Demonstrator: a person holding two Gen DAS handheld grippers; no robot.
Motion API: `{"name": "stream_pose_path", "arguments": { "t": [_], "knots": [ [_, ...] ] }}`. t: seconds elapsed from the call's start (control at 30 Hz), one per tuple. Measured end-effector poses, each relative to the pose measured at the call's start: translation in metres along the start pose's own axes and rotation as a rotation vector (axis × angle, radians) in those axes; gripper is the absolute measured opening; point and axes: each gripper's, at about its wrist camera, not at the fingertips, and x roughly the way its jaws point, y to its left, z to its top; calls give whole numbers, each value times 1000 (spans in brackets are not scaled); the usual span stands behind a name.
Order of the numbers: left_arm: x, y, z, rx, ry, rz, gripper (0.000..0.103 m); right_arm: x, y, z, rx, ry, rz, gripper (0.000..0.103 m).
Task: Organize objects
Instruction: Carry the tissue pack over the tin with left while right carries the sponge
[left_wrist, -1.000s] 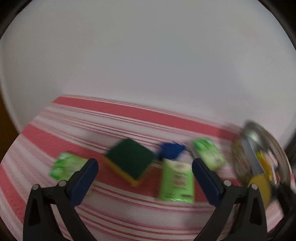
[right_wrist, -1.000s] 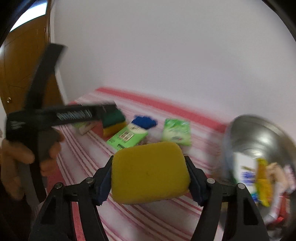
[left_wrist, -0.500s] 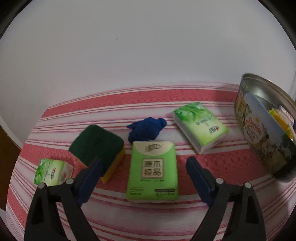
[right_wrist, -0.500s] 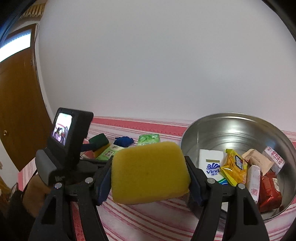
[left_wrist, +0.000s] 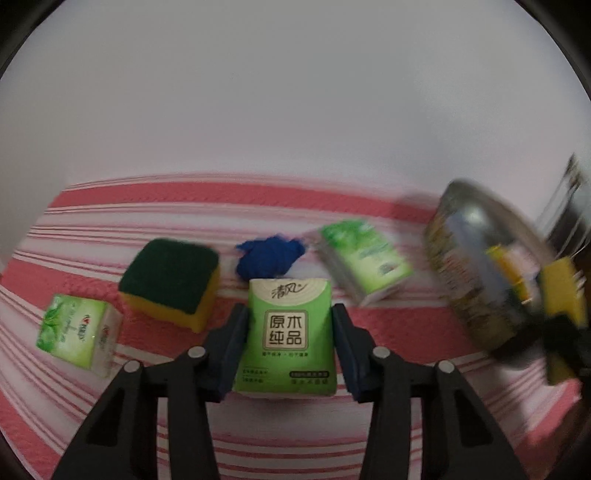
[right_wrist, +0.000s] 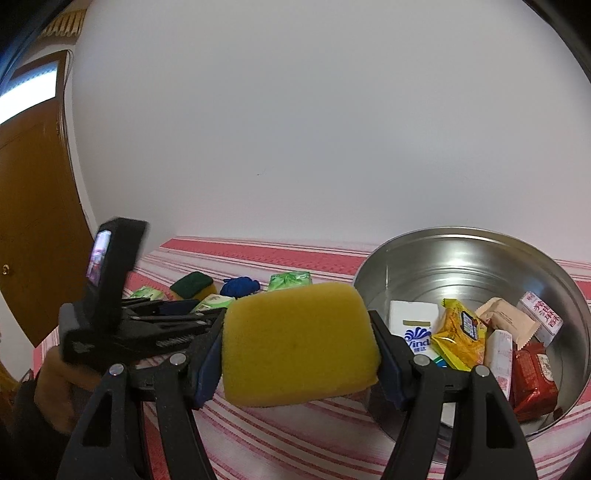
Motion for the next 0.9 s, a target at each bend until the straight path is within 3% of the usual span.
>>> {"name": "stream_pose_path", "arguments": {
  "t": [0.1, 0.23, 0.47, 0.7, 0.9],
  "knots": [
    [-19, -7, 3, 16, -84, -64, 45, -2, -4, 2, 11, -27, -11, 72],
    [-33, -15, 2, 44, -161, -48, 45, -9, -10, 3, 26, -68, -26, 72],
    [-51, -17, 5, -25, -291, -70, 45, -35, -20, 12, -45, -188, -136, 72],
    [-49, -62, 8, 12, -324, -46, 45, -51, -59, 24, -36, -260, -231, 72],
    [-44, -103, 10, 34, -302, -49, 45, -56, -108, 27, -44, -253, -327, 72]
  ]
}}
